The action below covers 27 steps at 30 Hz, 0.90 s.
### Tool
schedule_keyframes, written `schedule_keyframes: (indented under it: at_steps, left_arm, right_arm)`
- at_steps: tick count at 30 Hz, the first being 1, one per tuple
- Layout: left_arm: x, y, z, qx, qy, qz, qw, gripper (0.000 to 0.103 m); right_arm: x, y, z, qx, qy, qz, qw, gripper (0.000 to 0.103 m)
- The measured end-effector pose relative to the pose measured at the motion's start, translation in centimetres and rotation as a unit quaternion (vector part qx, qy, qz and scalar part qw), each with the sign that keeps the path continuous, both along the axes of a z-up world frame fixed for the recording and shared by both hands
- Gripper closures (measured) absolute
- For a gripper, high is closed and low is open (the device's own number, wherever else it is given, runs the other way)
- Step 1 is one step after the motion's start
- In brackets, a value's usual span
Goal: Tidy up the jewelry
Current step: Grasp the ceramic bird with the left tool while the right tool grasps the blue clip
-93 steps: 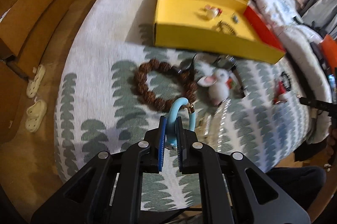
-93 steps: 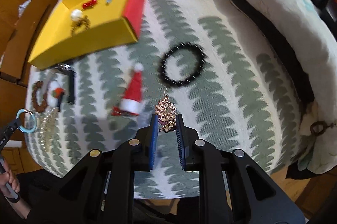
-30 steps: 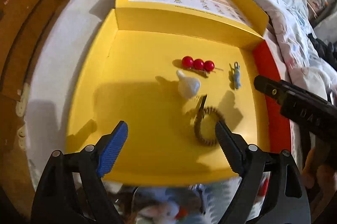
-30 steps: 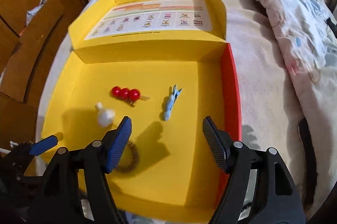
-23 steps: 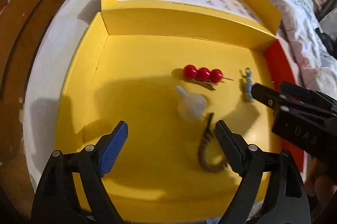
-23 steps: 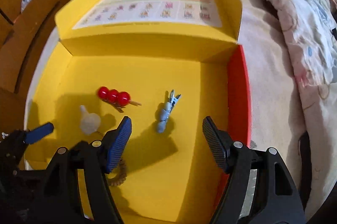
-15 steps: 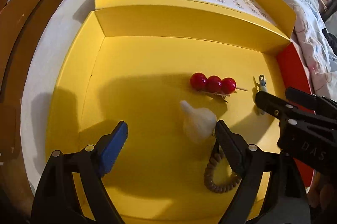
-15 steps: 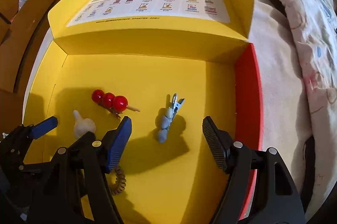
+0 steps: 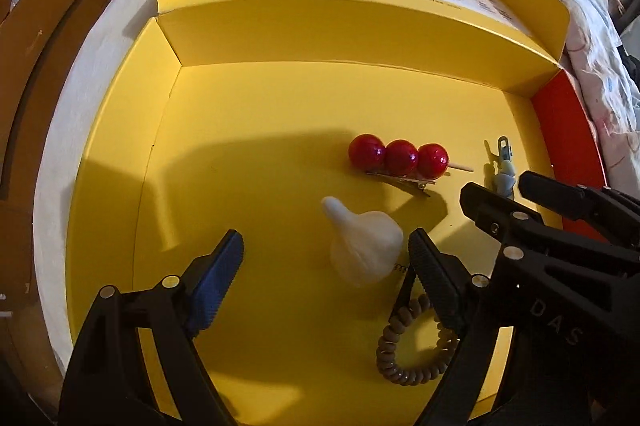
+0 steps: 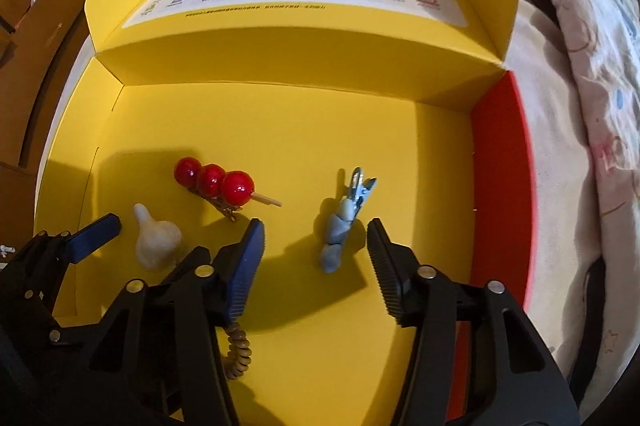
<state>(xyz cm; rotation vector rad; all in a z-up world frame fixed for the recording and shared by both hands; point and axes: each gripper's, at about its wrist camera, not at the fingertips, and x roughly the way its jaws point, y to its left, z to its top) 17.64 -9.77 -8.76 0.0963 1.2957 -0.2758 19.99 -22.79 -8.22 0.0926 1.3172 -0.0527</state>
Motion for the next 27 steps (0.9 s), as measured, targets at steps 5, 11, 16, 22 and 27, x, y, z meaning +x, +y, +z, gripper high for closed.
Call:
schedule_keyframes:
  at_steps: [5,11,16,22,27]
  left_arm:
    - [-0.4,0.2,-0.3,0.014,-0.005,0.005,0.9999,0.025]
    - [-0.2,0.6,-0.4,0.016,-0.009,0.006,0.9998,0.033]
    - [0.0,0.8,0.0,0.013,-0.015,0.005,0.9998,0.062]
    - [1.0,1.2,0.2,0.006,-0.004,0.007,0.9999,0.063]
    - [1.6,2.2,0.8,-0.008,0.000,0.015,0.9999,0.063]
  right_arm:
    - [0.1,-0.4,-0.2,0.007,-0.001,-0.007,1.000,0.057]
    - [0.0,-0.8,-0.2,-0.007,-0.003,-0.007,1.000,0.075]
    - [0.0,0.3,-0.4,-0.040,-0.005,0.006,0.999,0.081]
    - [-0.2,0.8,-0.4,-0.044,-0.005,0.018,0.999,0.085]
    - [-0.2,0.3,-0.3,-0.022,-0.005,0.011,1.000,0.090]
